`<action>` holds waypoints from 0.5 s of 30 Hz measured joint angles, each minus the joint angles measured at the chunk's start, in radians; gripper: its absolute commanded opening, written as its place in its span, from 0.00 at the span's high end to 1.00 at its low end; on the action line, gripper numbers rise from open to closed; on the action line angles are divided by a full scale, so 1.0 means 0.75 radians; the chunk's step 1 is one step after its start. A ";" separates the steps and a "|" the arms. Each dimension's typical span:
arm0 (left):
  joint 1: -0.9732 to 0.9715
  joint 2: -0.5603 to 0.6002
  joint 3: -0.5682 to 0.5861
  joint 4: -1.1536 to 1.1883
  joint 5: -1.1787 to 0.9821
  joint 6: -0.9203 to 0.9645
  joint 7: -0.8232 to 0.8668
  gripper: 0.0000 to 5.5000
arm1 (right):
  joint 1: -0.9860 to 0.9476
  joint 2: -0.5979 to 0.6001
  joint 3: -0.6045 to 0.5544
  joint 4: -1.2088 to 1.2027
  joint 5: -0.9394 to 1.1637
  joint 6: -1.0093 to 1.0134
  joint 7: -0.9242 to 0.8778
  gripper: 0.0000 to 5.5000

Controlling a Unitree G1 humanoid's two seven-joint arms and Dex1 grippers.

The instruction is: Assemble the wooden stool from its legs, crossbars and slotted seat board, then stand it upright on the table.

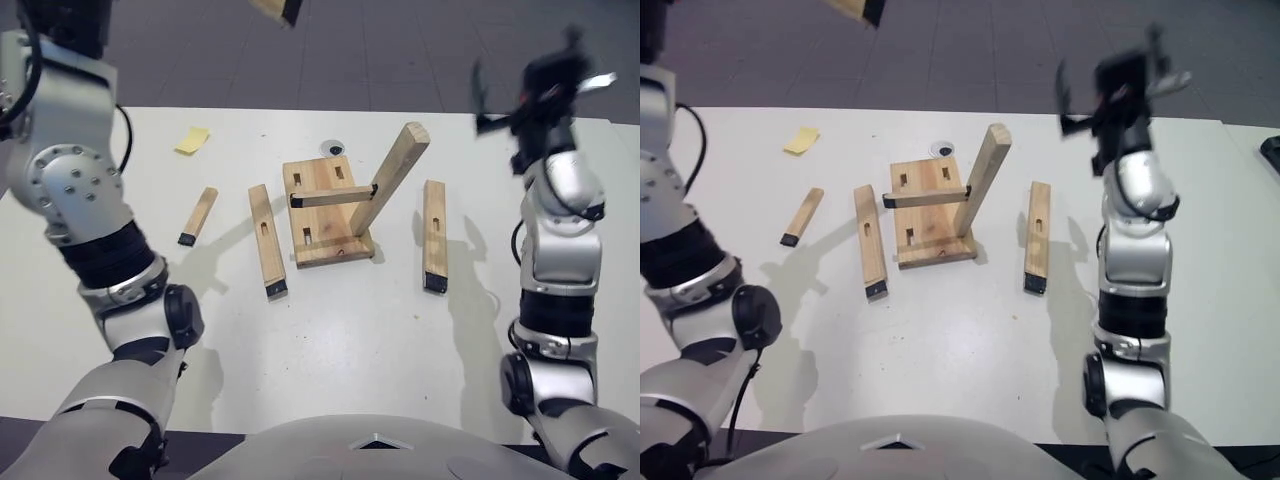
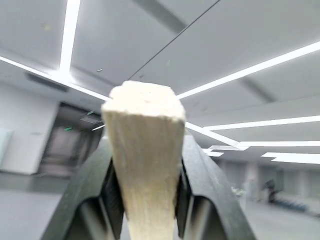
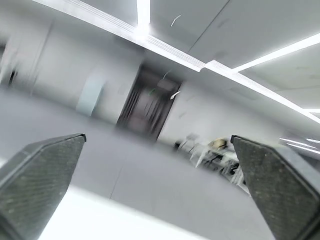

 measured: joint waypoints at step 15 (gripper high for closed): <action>0.474 -0.082 0.015 -0.122 -0.077 0.255 0.272 0.81 | 0.431 -0.101 0.241 -0.071 0.311 0.054 0.570 0.02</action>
